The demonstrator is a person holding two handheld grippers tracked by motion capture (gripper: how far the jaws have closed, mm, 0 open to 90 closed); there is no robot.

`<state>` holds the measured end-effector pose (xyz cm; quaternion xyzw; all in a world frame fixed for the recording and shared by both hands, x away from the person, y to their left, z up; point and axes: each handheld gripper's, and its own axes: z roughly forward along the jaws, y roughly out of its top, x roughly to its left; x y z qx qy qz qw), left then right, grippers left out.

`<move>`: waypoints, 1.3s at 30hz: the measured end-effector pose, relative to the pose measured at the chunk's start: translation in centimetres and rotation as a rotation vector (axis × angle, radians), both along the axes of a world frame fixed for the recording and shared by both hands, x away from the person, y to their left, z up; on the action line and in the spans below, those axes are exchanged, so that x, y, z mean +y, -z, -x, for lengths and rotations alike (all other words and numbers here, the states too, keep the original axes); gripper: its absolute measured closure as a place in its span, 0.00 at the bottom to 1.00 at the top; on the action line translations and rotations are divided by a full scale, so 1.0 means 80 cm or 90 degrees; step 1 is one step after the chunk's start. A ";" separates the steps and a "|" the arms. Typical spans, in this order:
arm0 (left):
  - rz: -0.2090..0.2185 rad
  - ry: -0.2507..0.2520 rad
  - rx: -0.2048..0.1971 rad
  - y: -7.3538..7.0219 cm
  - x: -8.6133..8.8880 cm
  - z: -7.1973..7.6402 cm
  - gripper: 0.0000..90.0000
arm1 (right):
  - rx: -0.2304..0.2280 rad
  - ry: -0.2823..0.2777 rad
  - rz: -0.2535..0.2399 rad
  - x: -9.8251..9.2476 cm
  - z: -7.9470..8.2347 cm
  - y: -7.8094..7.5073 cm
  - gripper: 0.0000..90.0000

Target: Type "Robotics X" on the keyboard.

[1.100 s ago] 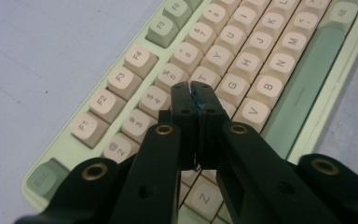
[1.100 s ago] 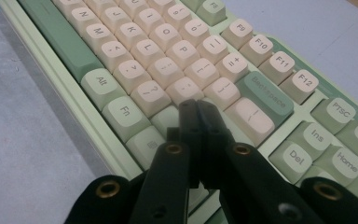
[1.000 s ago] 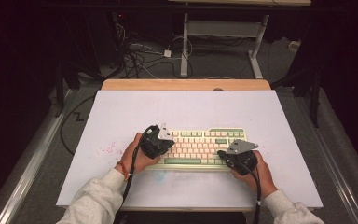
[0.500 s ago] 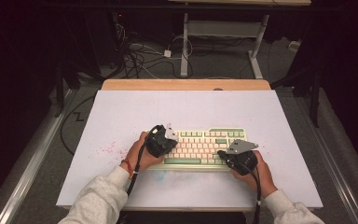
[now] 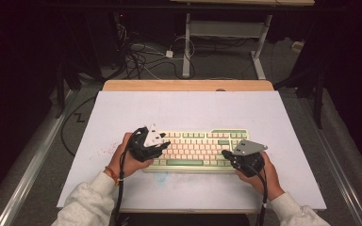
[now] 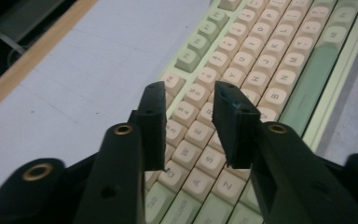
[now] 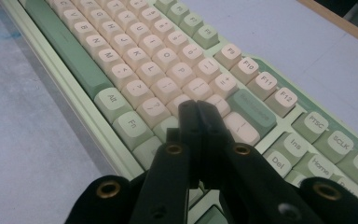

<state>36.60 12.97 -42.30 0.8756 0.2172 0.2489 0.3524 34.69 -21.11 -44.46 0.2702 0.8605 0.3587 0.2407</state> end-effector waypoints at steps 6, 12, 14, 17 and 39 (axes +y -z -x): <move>0.026 -0.025 -0.039 0.008 0.030 0.019 0.41 | -0.002 -0.001 -0.005 0.000 0.000 -0.003 1.00; 0.035 -0.034 -0.041 0.020 0.050 0.034 0.25 | -0.003 -0.003 -0.008 0.003 -0.002 -0.006 1.00; 0.034 -0.042 -0.041 0.024 0.056 0.039 0.25 | -0.004 -0.006 -0.008 0.006 -0.002 -0.007 1.00; 0.039 -0.052 -0.038 0.032 0.064 0.046 0.24 | -0.005 -0.010 -0.006 0.010 -0.003 -0.008 1.00; 0.020 -0.097 0.000 0.058 0.108 0.091 0.23 | 0.005 -0.035 0.008 0.063 -0.036 -0.009 1.00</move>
